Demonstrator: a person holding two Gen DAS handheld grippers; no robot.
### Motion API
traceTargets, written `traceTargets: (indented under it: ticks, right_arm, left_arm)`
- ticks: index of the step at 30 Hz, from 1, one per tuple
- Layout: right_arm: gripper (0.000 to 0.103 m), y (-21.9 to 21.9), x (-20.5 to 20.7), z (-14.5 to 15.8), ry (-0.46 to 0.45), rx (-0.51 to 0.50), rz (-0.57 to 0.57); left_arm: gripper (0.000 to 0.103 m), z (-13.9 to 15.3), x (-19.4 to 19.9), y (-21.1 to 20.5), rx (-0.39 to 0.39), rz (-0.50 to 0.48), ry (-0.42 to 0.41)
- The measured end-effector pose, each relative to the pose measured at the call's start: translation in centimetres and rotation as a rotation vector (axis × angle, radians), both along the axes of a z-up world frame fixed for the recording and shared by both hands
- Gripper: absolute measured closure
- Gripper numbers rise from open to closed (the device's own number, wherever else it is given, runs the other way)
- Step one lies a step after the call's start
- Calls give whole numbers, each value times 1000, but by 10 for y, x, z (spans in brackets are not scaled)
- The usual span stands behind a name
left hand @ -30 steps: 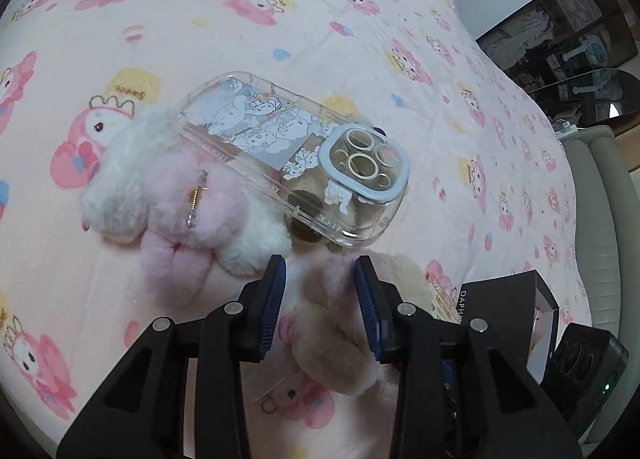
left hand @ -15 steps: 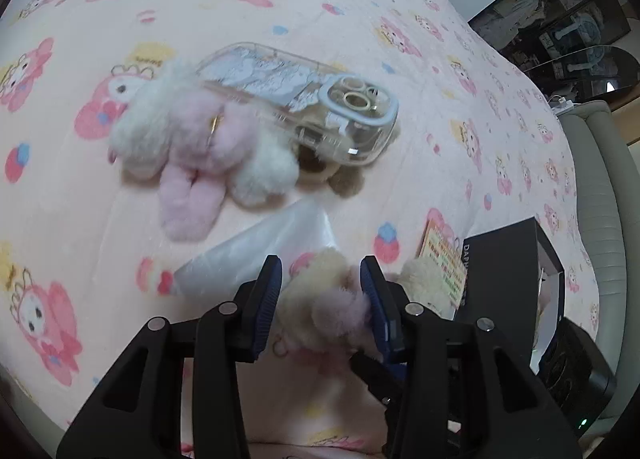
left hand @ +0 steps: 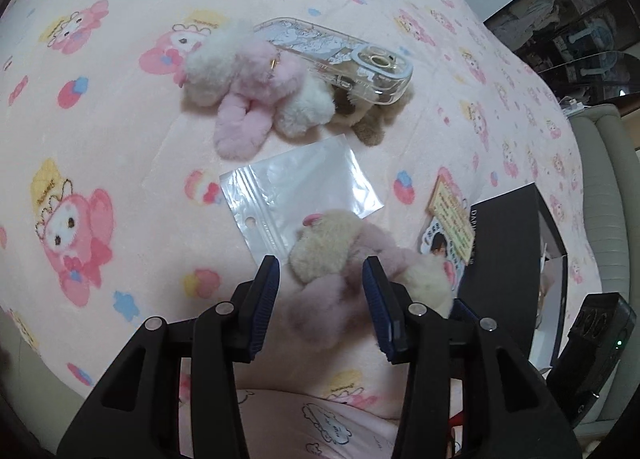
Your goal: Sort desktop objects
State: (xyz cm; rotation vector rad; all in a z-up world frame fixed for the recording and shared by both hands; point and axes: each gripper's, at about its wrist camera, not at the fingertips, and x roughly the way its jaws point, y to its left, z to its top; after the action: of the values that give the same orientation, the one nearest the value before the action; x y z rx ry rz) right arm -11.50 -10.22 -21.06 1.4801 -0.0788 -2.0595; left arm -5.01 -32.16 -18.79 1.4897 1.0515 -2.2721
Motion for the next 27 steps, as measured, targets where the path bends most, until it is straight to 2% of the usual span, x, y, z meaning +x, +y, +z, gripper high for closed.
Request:
traceTargets:
  ticks: [3, 5, 8, 10, 13, 17, 19, 21, 24, 27]
  right_arm:
    - [89, 4, 0, 7, 35, 25, -7]
    - [88, 3, 0, 7, 39, 52, 0]
    - [88, 2, -3, 6, 28, 59, -1]
    - [88, 1, -4, 6, 28, 44, -2]
    - [88, -6, -2, 5, 23, 27, 32]
    - [88, -16, 5, -7, -1, 24, 62]
    - [88, -21, 7, -18, -36, 37, 78]
    - [88, -24, 10, -23, -55, 38, 91]
    - [88, -30, 17, -17, -22, 19, 143]
    - [86, -37, 21, -15, -1, 39, 183]
  left_arm:
    - [56, 4, 1, 7, 78, -44, 66]
    - [54, 3, 2, 10, 110, -48, 75]
    - [53, -2, 3, 11, 51, -29, 1]
    - [53, -11, 5, 6, 68, -11, -28]
    - [52, -17, 12, -1, 122, 9, -17]
    - [49, -22, 17, -6, 88, 37, -59]
    - [49, -11, 27, -14, 66, 91, -24]
    - [49, 1, 36, -20, 53, 104, 26]
    - [46, 1, 35, -20, 126, 31, 53]
    - [45, -13, 29, -15, 162, 11, 8]
